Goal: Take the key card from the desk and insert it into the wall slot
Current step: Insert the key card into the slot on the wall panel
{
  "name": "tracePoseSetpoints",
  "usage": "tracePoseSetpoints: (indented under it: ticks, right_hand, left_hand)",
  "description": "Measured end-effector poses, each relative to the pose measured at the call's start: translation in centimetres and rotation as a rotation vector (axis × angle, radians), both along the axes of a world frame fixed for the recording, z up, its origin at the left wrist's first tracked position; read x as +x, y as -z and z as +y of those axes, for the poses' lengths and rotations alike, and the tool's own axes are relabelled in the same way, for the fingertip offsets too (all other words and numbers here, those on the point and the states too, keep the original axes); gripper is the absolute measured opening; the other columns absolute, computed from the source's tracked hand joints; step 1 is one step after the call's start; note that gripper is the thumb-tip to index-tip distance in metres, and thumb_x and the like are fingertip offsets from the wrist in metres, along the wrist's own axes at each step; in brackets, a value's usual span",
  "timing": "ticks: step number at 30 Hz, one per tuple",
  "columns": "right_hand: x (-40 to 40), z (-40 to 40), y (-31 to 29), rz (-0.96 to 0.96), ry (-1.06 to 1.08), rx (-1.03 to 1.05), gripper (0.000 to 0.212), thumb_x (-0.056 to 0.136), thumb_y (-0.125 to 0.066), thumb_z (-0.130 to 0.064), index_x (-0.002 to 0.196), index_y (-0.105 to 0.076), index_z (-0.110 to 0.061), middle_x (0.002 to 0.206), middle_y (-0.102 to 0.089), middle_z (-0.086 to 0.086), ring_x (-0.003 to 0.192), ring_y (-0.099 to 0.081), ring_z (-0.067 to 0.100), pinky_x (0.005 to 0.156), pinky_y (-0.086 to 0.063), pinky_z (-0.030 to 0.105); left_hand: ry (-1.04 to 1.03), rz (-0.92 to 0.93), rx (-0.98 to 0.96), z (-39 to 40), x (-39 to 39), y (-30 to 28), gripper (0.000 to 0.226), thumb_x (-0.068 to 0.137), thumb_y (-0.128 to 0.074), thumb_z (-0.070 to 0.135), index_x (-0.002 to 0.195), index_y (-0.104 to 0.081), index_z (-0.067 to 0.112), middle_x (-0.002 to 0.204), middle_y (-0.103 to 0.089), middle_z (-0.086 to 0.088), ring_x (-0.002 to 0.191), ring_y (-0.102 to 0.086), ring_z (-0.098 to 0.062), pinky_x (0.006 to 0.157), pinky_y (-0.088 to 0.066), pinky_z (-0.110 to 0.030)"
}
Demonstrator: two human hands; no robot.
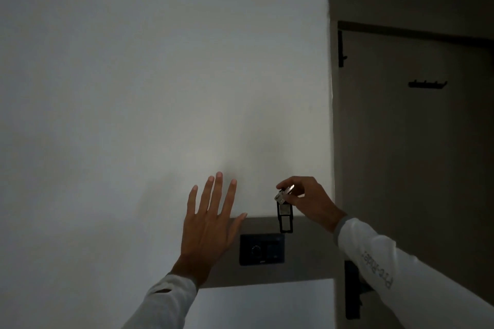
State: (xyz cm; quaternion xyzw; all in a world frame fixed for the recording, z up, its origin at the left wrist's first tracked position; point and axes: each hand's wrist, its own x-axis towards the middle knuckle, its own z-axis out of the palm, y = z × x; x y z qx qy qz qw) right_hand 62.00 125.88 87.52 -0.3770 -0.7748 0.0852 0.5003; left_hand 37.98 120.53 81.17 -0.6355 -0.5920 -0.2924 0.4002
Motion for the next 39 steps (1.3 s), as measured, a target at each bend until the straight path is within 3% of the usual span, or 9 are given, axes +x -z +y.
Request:
tracePoseSetpoints:
  ticks: [3,6,10,13,15,19,27,30,39]
  right_hand:
    - [0.7,4.1,1.0,0.039,-0.026,-0.017,0.021,0.084,-0.07,0.0,0.101,-0.076,-0.011,0.091,-0.072,0.003,0.083,-0.067,0.017,0.069,-0.049,0.01]
    - [0.7,7.6,2.3,0.053,-0.064,-0.034,0.022,0.084,-0.07,0.002,0.103,-0.075,-0.008,0.086,-0.071,0.001,0.078,-0.065,0.009,0.064,-0.048,0.008]
    - [0.4,12.2,4.4,0.051,-0.112,-0.067,0.022,0.082,-0.071,0.003,0.102,-0.074,-0.006,0.085,-0.071,0.004,0.078,-0.066,0.012,0.076,-0.054,0.028]
    - [0.2,15.6,6.1,0.069,-0.143,-0.086,0.021,0.08,-0.073,0.004,0.099,-0.075,-0.004,0.083,-0.072,0.005,0.076,-0.067,0.013,0.077,-0.055,0.032]
    - [0.1,17.6,7.2,0.07,-0.157,-0.085,0.021,0.08,-0.072,0.005,0.098,-0.076,-0.004,0.083,-0.072,0.004,0.075,-0.067,0.011,0.075,-0.055,0.028]
    - [-0.5,20.9,9.7,0.079,-0.153,-0.093,0.021,0.08,-0.073,0.005,0.094,-0.075,-0.011,0.086,-0.073,0.001,0.076,-0.068,0.009,0.068,-0.05,0.004]
    - [-1.9,23.5,11.4,0.112,-0.215,-0.05,0.027,0.081,-0.076,-0.002,0.093,-0.074,-0.027,0.087,-0.074,-0.014,0.079,-0.07,-0.01,0.078,-0.051,0.004]
    - [-1.9,23.7,11.8,0.071,-0.238,-0.044,0.031,0.08,-0.078,-0.004,0.091,-0.073,-0.032,0.086,-0.074,-0.017,0.081,-0.072,-0.004,0.08,-0.053,0.008]
    - [-1.5,23.7,13.4,-0.067,-0.226,0.097,0.021,0.083,-0.075,-0.007,0.104,-0.077,-0.005,0.096,-0.077,0.01,0.087,-0.072,0.018,0.086,-0.059,0.037]
  left_hand:
    - [-0.01,0.013,0.002,3.8,0.3,0.8,0.076,0.103,-0.027,0.062,0.16,-0.04,0.013,0.168,-0.036,-0.024,0.153,-0.038,-0.042,0.12,-0.039,-0.066]
    - [-0.026,0.02,-0.01,6.9,0.5,1.9,0.078,0.106,-0.019,0.064,0.162,-0.035,0.013,0.169,-0.033,-0.024,0.155,-0.035,-0.042,0.122,-0.036,-0.066]
    - [-0.05,-0.004,-0.027,10.7,0.9,4.2,0.08,0.105,-0.015,0.065,0.161,-0.038,0.012,0.168,-0.035,-0.026,0.154,-0.036,-0.043,0.124,-0.03,-0.064]
    - [-0.09,0.011,-0.031,13.3,0.6,6.3,0.077,0.105,-0.026,0.061,0.159,-0.042,0.009,0.166,-0.038,-0.027,0.152,-0.039,-0.044,0.121,-0.038,-0.065]
    - [-0.119,0.022,-0.035,14.5,0.2,7.5,0.076,0.104,-0.031,0.059,0.157,-0.045,0.007,0.163,-0.042,-0.028,0.149,-0.044,-0.045,0.116,-0.044,-0.067]
    - [-0.131,0.034,-0.041,17.4,-0.8,9.8,0.072,0.105,-0.036,0.057,0.158,-0.043,0.008,0.163,-0.042,-0.028,0.149,-0.044,-0.045,0.117,-0.044,-0.066]
    - [-0.104,0.012,-0.022,21.5,-2.7,12.8,0.072,0.106,-0.038,0.055,0.164,-0.031,0.012,0.17,-0.031,-0.024,0.157,-0.031,-0.041,0.122,-0.037,-0.063]
    - [-0.101,-0.006,-0.004,22.2,-2.8,13.3,0.072,0.107,-0.038,0.055,0.164,-0.028,0.012,0.171,-0.028,-0.024,0.158,-0.027,-0.041,0.124,-0.034,-0.063]
    - [-0.099,-0.005,-0.011,22.3,-3.0,13.6,0.072,0.107,-0.039,0.054,0.165,-0.027,0.013,0.172,-0.027,-0.022,0.159,-0.026,-0.04,0.125,-0.033,-0.063]
